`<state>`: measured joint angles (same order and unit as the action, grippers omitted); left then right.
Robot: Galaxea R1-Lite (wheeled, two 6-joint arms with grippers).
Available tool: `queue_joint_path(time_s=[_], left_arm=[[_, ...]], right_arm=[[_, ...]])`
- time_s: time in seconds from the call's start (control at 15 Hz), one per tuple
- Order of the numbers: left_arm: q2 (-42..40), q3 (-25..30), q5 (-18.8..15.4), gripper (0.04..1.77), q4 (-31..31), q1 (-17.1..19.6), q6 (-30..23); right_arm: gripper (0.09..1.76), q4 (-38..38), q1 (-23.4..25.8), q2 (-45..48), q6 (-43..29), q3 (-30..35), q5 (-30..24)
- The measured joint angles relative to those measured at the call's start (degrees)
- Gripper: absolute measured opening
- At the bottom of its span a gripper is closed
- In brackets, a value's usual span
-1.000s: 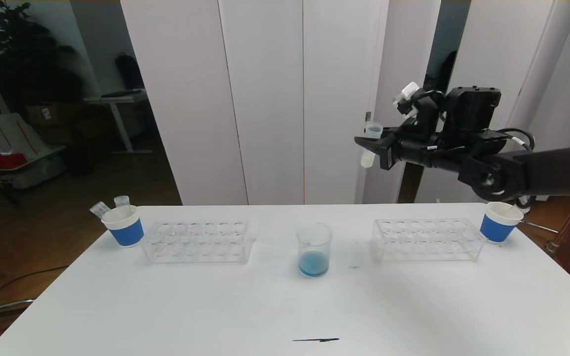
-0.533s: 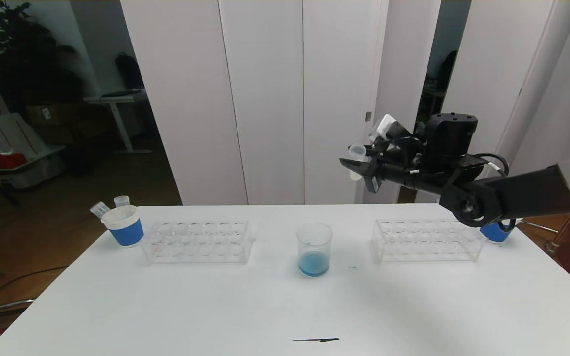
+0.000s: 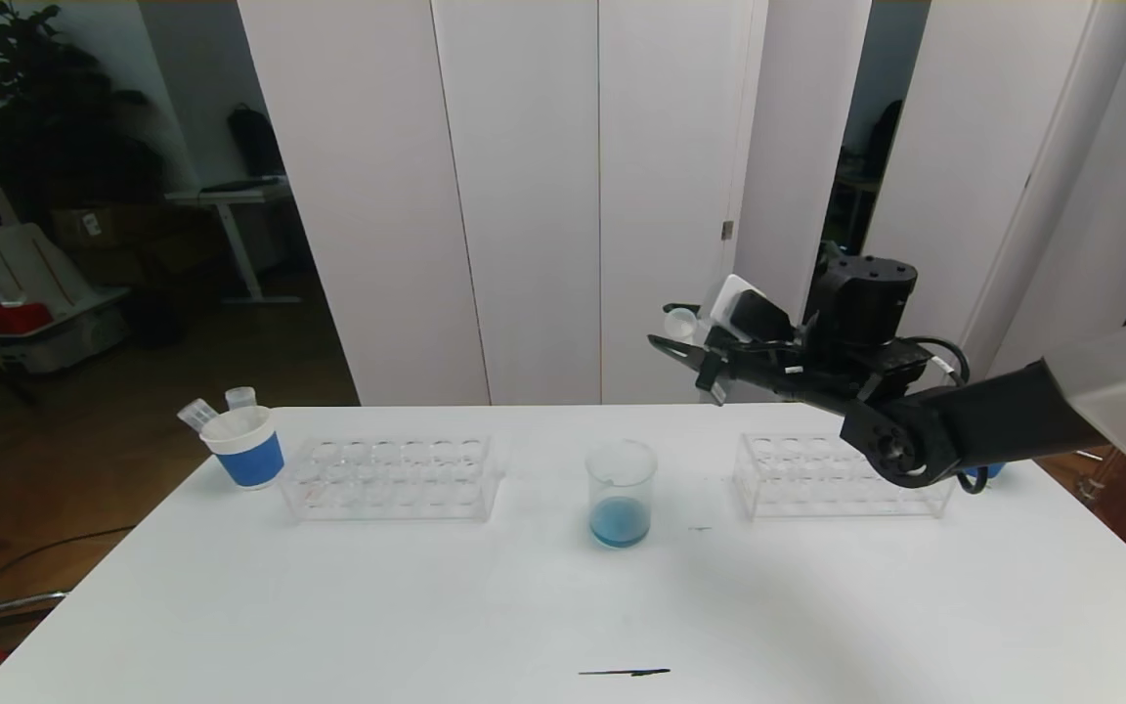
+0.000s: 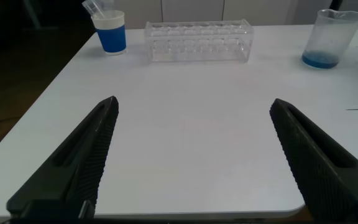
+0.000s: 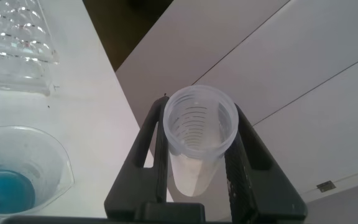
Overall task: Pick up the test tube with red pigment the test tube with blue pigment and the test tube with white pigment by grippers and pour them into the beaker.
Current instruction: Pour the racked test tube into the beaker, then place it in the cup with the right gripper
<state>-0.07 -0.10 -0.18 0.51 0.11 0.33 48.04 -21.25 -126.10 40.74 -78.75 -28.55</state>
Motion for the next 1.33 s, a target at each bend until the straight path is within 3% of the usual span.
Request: queue_joint_path(time_s=[0.6,1.33], left_arm=[[0.00,0.00,0.00,1.74,0.00,0.02,0.00],[0.00,0.00,0.00,1.74,0.00,0.02,0.02]], right_arm=[[0.60,0.22,-1.10,-3.95,18.71,-3.16,-4.46],[0.60,3.85,-2.18,-7.03,35.30,-4.32,-6.62]])
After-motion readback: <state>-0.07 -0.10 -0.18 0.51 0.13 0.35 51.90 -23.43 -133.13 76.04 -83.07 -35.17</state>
